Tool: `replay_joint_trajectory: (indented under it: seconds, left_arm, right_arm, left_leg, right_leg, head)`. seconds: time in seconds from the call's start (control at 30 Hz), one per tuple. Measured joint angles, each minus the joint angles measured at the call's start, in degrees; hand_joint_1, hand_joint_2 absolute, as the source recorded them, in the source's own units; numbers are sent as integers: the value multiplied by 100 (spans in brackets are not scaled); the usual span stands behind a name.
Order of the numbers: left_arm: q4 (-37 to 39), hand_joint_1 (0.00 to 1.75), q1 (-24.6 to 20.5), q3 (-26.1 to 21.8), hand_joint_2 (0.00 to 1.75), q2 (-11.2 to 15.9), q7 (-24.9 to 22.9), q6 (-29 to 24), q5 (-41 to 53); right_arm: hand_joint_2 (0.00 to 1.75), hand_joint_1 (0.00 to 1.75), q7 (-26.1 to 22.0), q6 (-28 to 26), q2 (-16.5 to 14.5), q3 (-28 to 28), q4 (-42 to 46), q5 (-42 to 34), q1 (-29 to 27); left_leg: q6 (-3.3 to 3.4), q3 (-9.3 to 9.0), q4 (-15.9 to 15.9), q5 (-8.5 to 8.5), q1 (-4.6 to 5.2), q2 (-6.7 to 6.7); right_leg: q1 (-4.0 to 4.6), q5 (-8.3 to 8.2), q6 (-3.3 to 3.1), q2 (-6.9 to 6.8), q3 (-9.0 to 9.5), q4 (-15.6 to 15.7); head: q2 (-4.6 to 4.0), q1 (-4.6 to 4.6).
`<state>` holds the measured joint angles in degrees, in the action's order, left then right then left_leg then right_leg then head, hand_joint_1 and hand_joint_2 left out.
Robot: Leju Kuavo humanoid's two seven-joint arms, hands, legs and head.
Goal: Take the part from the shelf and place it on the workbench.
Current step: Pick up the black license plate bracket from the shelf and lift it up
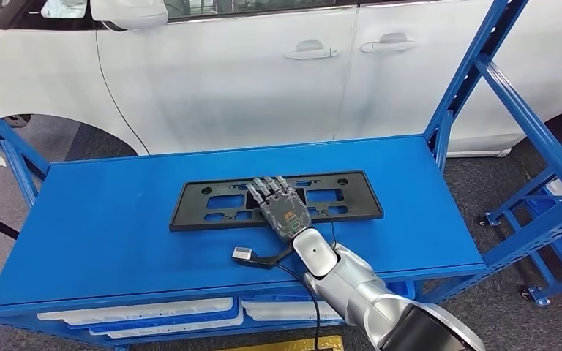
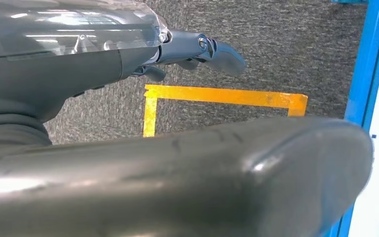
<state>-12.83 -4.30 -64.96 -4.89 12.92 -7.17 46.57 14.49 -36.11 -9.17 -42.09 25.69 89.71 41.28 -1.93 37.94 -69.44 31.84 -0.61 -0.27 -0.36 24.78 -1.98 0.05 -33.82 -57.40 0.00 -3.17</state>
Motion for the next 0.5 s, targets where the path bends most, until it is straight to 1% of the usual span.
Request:
replay_joint_trajectory:
  seconds: [0.03, 0.07, 0.1, 0.13, 0.17, 0.2, 0.23, 0.27, 0.3, 0.37, 0.4, 0.43, 0.47, 0.5]
  left_arm:
    - [0, 0, 7, 0, 0, 1, 0, 0, -1]
    - [0, 0, 14, -1, 0, 2, 0, 0, -1]
    - [0, 0, 19, -1, 0, 2, 0, 0, -1]
    - [0, 0, 19, -1, 0, 4, 1, 0, -1]
    - [0, 0, 15, -1, 0, 7, 2, 0, -1]
    - [0, 0, 8, -1, 0, 10, 4, 0, 0]
    - [0, 0, 1, 0, 0, 12, 8, 0, 1]
    - [0, 0, -3, 0, 0, 14, 10, 0, 1]
    - [0, 0, -3, -1, 0, 15, 12, 0, 1]
    - [0, 0, 2, -2, 0, 15, 16, -1, -1]
    - [0, 0, 0, -3, 0, 16, 22, -1, -1]
    - [0, 0, -3, -3, 0, 16, 29, -1, 0]
    - [0, 0, -5, -4, 0, 17, 38, -1, 1]
    - [0, 0, -4, -6, 0, 18, 46, 0, 1]
  right_arm:
    - [175, 175, 15, 16, 16, 3, -56, 2, 10]
    - [175, 175, 22, 22, 31, 5, -106, 5, 17]
    - [175, 175, 27, 25, 41, 7, -143, 7, 21]
    - [175, 175, 33, 27, 48, 8, -173, 8, 28]
    - [175, 175, 39, 29, 53, 9, -198, 8, 36]
    - [175, 175, 47, 30, 61, 13, -221, 8, 47]
    - [175, 175, 52, 27, 69, 18, -243, 8, 60]
    - [175, 175, 52, 22, 78, 28, -264, 8, 69]
    - [175, 175, 43, 12, 86, 41, -283, 8, 78]
    - [175, 175, -12, -10, 102, 75, -314, 8, 97]
    - [175, 175, -53, -21, 112, 91, -330, 8, 109]
    - [175, 175, -96, -31, 123, 108, -345, 8, 117]
    - [175, 175, -135, -49, 132, 126, -363, 9, 119]
    - [175, 175, -166, -67, 137, 144, -380, 10, 119]
  left_leg:
    - [-20, 147, -320, 112, -13, 0]
    - [-33, 206, -455, 118, -21, 1]
    - [-36, 147, -342, 7, -26, 2]
    - [-32, -24, -5, -186, -32, 3]
    - [-18, -252, 456, -373, -37, 5]
    - [10, -447, 852, -512, -28, 6]
    - [45, -579, 1126, -593, -16, 5]
    - [81, -631, 1248, -609, 0, 2]
    - [120, -626, 1249, -615, 20, -1]
    - [197, -631, 1284, -654, 11, 4]
    - [239, -636, 1308, -676, 0, 11]
    - [273, -639, 1332, -696, -12, 18]
    - [293, -633, 1339, -707, -11, 25]
    - [304, -622, 1338, -709, -7, 27]
  right_leg:
    - [1, 0, 0, -2, -2, -1]
    - [1, 0, 0, -3, -2, -3]
    - [0, -1, 3, -1, 3, -4]
    - [-1, 0, 10, 0, 10, -6]
    - [0, 0, 23, 2, 16, -8]
    - [9, -2, 48, 6, 17, -11]
    - [17, -7, 80, 10, 11, -13]
    - [22, -16, 114, 14, 4, -12]
    - [23, -27, 149, 19, -2, -6]
    - [17, -11, 218, 22, -15, -29]
    - [15, 74, 244, 23, -65, -144]
    - [14, 223, 263, 22, -171, -379]
    - [5, 421, 273, 21, -335, -735]
    - [2, 621, 281, 20, -535, -1154]
  head:
    - [0, 0]
    - [0, 0]
    - [0, 0]
    - [0, 0]
    - [0, 0]
    - [0, 1]
    - [0, 0]
    - [0, 1]
    - [0, 1]
    - [0, 1]
    - [0, 1]
    - [0, 1]
    - [0, 1]
    - [0, 1]
